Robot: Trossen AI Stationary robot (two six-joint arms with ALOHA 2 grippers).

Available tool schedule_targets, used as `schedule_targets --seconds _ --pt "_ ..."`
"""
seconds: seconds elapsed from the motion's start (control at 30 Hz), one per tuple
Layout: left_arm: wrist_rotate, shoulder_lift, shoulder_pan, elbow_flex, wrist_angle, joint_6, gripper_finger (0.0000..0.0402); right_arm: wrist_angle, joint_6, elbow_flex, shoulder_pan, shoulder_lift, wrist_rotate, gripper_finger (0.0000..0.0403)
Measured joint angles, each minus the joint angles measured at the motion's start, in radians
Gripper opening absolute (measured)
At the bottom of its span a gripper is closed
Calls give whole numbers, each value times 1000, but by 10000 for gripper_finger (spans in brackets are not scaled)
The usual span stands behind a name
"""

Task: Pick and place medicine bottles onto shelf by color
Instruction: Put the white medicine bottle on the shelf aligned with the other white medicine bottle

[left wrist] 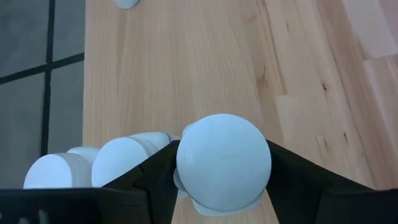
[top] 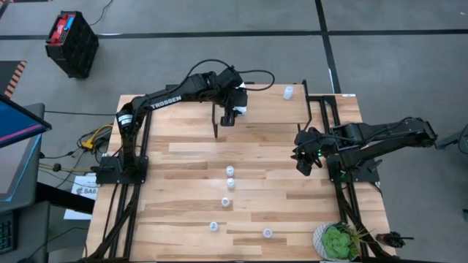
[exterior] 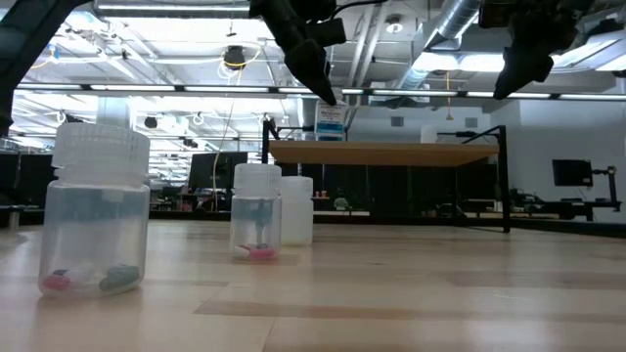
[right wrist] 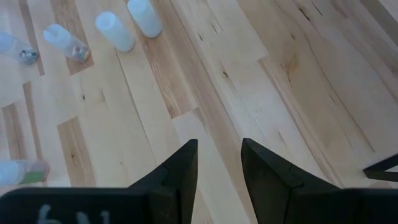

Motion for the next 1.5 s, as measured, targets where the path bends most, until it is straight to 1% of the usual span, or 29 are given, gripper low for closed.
schedule_targets --seconds 0.33,0.63,0.9,1.07,1.37,1.5 --pt "0 0 0 0 2 -4 197 0 0 0 0 0 -3 147" --pt "0 0 -1 0 32 29 197 0 0 0 0 0 -3 147" --pt "0 0 -1 0 32 -9 197 0 0 0 0 0 -3 147" --pt "13 0 -2 0 22 -6 197 0 0 0 0 0 -3 147" --pt "53 0 -2 0 20 -5 216 0 0 0 0 0 -3 147" --pt "23 0 -3 0 21 -7 231 -1 0 0 0 0 -3 147"
